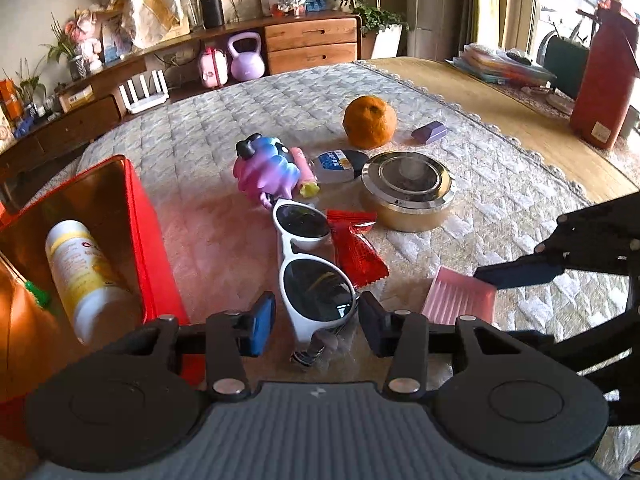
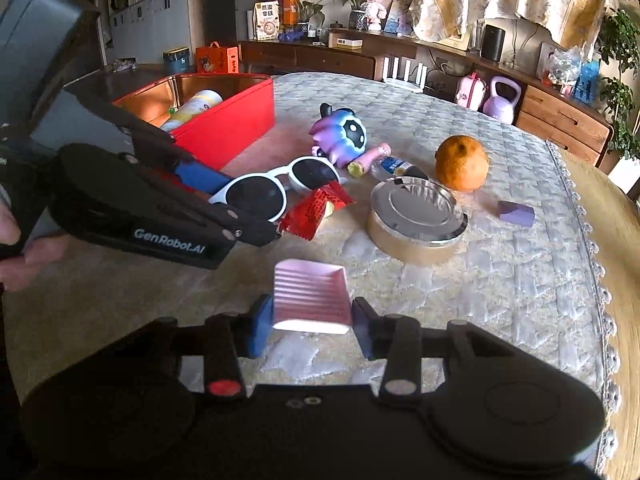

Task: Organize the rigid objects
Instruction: 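Grasp the pink comb with the right tool and lift it, then grasp the white sunglasses with the left tool while the right tool holds the pink comb, then carry the sunglasses and pink comb into the red tin and open both tools, then withdraw both tools from the red tin toward the remaining items, then grasp the nail clipper with the left tool while the right tool grasps the silver round tin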

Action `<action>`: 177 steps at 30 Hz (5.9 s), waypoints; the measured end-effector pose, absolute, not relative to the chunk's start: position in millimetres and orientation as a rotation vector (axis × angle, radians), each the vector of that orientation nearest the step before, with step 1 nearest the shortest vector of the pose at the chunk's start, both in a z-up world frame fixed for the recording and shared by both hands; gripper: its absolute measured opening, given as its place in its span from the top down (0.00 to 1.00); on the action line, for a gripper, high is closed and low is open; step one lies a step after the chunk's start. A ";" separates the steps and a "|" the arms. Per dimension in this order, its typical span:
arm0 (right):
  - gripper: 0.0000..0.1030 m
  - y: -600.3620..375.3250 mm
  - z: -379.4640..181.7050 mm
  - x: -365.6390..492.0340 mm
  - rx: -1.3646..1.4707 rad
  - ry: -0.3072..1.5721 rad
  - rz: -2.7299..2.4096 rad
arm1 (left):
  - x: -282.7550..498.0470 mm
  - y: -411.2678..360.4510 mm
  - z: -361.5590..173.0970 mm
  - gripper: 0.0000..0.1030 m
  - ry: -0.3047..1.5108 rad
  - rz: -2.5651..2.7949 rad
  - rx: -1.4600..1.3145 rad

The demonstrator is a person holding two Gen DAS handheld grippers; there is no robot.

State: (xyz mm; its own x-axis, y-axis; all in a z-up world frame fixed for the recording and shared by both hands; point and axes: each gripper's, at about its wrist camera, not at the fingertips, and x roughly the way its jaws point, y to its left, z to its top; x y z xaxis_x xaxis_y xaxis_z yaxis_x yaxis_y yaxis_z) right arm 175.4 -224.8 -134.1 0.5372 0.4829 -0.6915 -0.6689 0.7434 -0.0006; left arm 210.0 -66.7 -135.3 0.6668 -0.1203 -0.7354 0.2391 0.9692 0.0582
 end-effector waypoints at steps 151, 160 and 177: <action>0.19 -135.7 -17.1 158.4 -0.036 0.653 0.651 | 137.6 77.1 -47.2 0.31 0.706 -0.048 -0.066; 0.06 -178.3 -19.2 149.2 0.011 0.622 0.578 | 129.1 49.1 -37.3 0.22 0.685 -0.100 -0.054; 0.00 -255.1 -49.4 164.6 0.043 0.645 0.426 | 136.3 -16.1 -65.7 0.19 0.723 -0.189 -0.017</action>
State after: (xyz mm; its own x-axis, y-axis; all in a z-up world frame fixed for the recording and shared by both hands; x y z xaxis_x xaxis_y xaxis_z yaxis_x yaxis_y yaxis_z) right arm 164.6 -255.1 -49.4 0.7161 0.3978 -0.5736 -0.3715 0.9129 0.1693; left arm 136.3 -16.1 -65.7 0.7337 -0.1777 -0.6559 0.1661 0.9828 -0.0804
